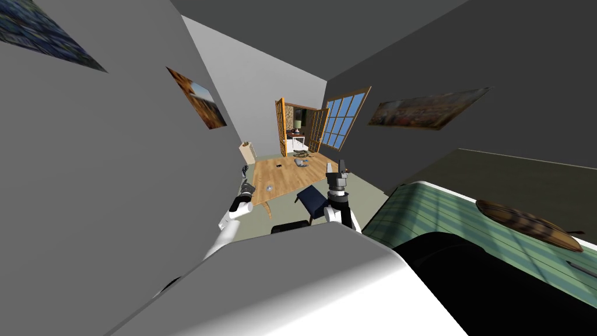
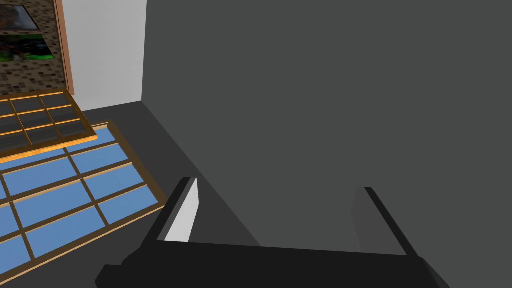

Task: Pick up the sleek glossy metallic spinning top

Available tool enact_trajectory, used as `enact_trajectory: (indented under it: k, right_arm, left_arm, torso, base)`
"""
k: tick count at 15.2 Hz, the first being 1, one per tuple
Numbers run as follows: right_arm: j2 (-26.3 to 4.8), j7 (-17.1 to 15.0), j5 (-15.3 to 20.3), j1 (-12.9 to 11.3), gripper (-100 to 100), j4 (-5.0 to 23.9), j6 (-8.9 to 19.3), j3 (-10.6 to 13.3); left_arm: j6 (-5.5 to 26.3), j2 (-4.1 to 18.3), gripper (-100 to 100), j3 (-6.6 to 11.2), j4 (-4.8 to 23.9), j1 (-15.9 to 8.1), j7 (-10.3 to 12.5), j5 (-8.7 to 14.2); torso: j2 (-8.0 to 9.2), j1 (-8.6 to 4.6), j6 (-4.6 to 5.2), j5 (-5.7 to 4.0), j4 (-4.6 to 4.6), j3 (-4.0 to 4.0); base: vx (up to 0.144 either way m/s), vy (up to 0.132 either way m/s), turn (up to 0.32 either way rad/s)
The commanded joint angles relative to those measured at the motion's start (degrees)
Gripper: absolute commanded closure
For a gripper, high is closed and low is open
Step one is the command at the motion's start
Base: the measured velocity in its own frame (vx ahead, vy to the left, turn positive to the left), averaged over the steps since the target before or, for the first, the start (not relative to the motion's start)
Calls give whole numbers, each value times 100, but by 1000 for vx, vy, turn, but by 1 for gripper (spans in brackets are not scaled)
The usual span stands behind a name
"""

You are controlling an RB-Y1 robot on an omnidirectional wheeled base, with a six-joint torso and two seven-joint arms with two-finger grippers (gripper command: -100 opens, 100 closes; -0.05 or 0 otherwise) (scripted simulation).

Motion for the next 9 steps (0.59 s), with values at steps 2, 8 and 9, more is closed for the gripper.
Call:
enact_trajectory:
  k: [2, 8, 9]
  right_arm:
    - [0, 0, 0, 0, 0, 0, 0, 0]
    - [0, 0, 0, 0, 0, 0, 0, 0]
    - [0, 0, 0, 0, 0, 0, 0, 0]
  left_arm:
    - [86, 5, -100, 15, 357, -251, 79, 119]
    - [283, -62, -100, 66, 976, -615, 170, 298]
    - [283, -62, -100, 66, 1087, -615, 170, 298]
  torso:
    - [-1, 2, 0, 0, 0, 0]
    - [-1, 0, 0, 0, 0, -1]
    - [-1, -1, 1, 0, 0, -1]
  base:
    - [-4, -18, 6]
    - [-8, -23, 13]
    - [-11, -27, 14]
